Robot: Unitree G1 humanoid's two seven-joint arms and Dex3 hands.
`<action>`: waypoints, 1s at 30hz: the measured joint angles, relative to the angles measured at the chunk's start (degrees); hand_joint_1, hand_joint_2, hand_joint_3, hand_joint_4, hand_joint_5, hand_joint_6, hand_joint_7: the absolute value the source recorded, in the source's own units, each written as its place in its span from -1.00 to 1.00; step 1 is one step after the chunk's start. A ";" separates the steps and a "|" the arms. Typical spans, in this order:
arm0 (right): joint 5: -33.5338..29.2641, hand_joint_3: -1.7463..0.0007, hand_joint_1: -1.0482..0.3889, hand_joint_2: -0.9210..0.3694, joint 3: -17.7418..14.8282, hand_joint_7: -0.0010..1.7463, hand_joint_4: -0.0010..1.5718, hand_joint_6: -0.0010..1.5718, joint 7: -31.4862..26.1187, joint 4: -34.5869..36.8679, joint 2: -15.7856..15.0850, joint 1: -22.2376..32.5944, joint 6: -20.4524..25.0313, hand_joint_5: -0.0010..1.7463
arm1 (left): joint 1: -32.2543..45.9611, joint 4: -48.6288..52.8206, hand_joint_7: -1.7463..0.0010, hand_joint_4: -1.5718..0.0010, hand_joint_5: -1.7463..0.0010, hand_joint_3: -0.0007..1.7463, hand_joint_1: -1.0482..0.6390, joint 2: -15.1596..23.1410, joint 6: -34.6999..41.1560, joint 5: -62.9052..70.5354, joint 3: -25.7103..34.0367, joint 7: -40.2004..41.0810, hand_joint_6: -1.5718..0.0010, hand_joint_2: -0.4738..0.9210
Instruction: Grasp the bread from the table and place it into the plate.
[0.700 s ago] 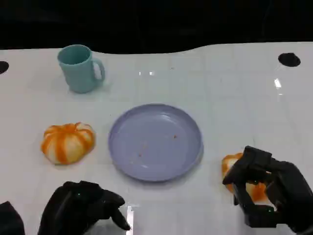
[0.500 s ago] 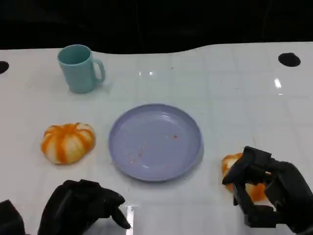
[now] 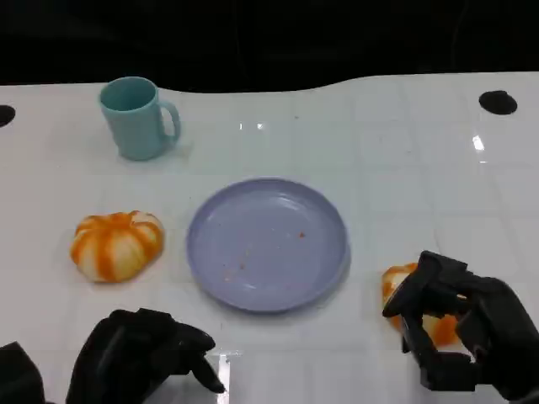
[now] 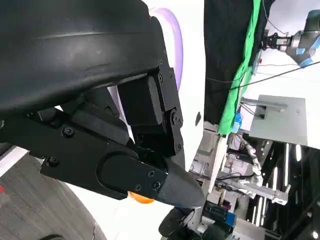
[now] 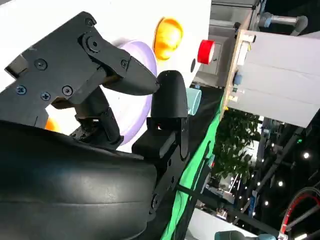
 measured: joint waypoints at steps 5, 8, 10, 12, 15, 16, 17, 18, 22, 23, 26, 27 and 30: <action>0.02 -0.28 0.09 -0.28 0.00 0.21 0.00 -0.01 0.02 -0.01 0.00 -0.02 0.01 0.88 | 0.00 0.00 0.99 -0.65 0.04 -1.00 -0.86 0.00 0.01 0.00 0.00 0.00 -0.99 0.88; 0.07 -0.16 0.06 -0.33 0.00 -0.01 -0.11 -0.05 0.31 -0.21 -0.13 -0.14 0.17 0.67 | 0.00 -0.06 0.99 -0.65 0.04 -1.00 -0.86 0.00 0.04 0.01 0.00 0.02 -1.00 0.88; -0.25 -0.11 0.03 -0.34 -0.02 -0.08 -0.20 -0.12 0.64 -0.64 -0.65 -0.50 0.21 0.53 | 0.01 -0.18 0.99 -0.65 0.04 -1.00 -0.86 -0.01 0.05 0.02 -0.01 0.04 -1.00 0.88; -1.41 -0.05 -0.01 -0.36 -0.11 -0.12 -0.25 -0.18 0.73 -0.99 -1.75 -1.24 0.40 0.40 | 0.01 -0.31 0.99 -0.65 0.04 -1.00 -0.86 -0.01 0.05 0.04 -0.03 0.04 -0.99 0.88; -2.78 0.23 -0.09 -0.52 -0.30 -0.21 -0.40 -0.32 0.73 -1.95 -3.27 -2.01 1.96 0.17 | 0.02 -0.38 0.99 -0.64 0.03 -0.99 -0.87 -0.01 0.06 0.04 -0.04 0.04 -0.99 0.89; -3.38 0.36 -0.11 -0.61 -0.30 -0.25 -0.42 -0.34 0.79 -2.56 -3.83 -2.09 2.95 0.11 | 0.02 -0.38 1.00 -0.63 0.03 -0.99 -0.87 -0.01 0.04 0.08 -0.05 0.04 -0.99 0.90; -4.14 0.55 -0.16 -0.75 -0.29 -0.32 -0.45 -0.36 0.87 -3.24 -4.65 -2.14 4.05 -0.01 | 0.02 -0.38 0.99 -0.63 0.03 -0.99 -0.88 -0.01 -0.03 0.21 -0.08 0.04 -0.99 0.90; -5.27 0.67 -0.19 -0.83 -0.29 -0.37 -0.46 -0.36 0.86 -3.82 -5.44 -2.17 4.93 -0.08 | 0.03 -0.38 0.99 -0.63 0.02 -0.99 -0.88 -0.01 -0.13 0.49 -0.10 0.04 -0.99 0.90; -12.94 0.89 -0.30 -0.99 0.06 -0.58 -0.63 -0.45 0.34 -5.97 -9.12 -2.23 5.91 -0.25 | 0.09 -0.55 0.99 -0.62 0.01 -1.00 -0.88 0.00 -0.22 0.68 -0.19 0.04 -0.99 0.89; -14.64 0.90 -0.32 -1.00 0.17 -0.62 -0.70 -0.51 0.20 -6.41 -9.87 -2.23 5.91 -0.29 | 0.12 -0.70 1.00 -0.62 0.01 -1.00 -0.88 0.01 -0.22 0.68 -0.18 0.04 -0.99 0.89; -18.85 0.92 -0.35 -1.00 0.69 -0.71 -0.82 -0.61 -0.21 -7.73 -11.98 -2.29 5.88 -0.36 | 0.13 -0.83 0.99 -0.62 0.00 -1.00 -0.87 0.02 -0.21 0.63 -0.18 0.04 -0.99 0.88; -20.72 0.92 -0.36 -1.00 0.89 -0.74 -0.84 -0.62 -0.40 -8.24 -12.82 -2.29 5.89 -0.37 | 0.14 -0.83 0.99 -0.62 0.00 -1.00 -0.87 0.02 -0.20 0.62 -0.18 0.04 -0.99 0.88; -27.75 0.95 -0.41 -1.00 1.27 -0.81 -0.93 -0.67 -1.00 -10.60 -15.86 -2.35 5.92 -0.42 | 0.17 -0.89 0.99 -0.62 0.00 -1.00 -0.87 0.05 0.02 0.56 -0.18 0.04 -1.00 0.87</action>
